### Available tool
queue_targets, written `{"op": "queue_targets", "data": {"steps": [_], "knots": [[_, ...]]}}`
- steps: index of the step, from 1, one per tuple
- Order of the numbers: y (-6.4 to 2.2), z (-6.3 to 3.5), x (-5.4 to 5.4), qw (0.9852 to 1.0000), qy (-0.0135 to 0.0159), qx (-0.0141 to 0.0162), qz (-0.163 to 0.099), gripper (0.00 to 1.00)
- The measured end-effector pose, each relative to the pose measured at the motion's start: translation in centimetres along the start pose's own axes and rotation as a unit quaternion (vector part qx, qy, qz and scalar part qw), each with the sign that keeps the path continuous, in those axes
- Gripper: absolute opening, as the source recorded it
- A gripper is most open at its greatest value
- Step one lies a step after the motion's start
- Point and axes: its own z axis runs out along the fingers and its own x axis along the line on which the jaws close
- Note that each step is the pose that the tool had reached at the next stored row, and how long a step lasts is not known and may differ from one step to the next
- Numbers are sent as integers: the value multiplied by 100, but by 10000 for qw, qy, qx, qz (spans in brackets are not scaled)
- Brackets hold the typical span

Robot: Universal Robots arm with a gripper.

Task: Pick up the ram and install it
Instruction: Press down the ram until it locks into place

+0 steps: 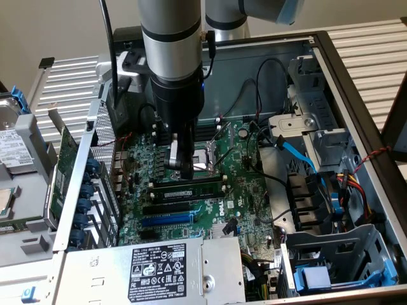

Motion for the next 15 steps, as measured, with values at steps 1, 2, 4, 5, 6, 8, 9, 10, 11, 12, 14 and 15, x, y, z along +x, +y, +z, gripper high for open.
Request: {"op": "queue_targets", "data": {"steps": [1,2,4,5,6,8,9,10,11,12,14,15], "knots": [[0,0,0,10000,-1,1,83,11],[0,1,0,9999,-1,3,163,11],[0,2,0,9995,-3,6,328,11],[0,3,0,9992,-3,7,411,11],[0,4,0,9988,-4,9,491,11],[0,5,0,9979,-6,12,651,11],[0,6,0,9973,-7,14,732,11],[0,7,0,9967,-7,15,810,11],[0,8,0,9961,-8,16,886,11],[0,9,0,9954,-8,17,962,11],[0,11,0,9938,-10,20,1115,11],[0,12,0,9928,-11,22,1195,11]]}}
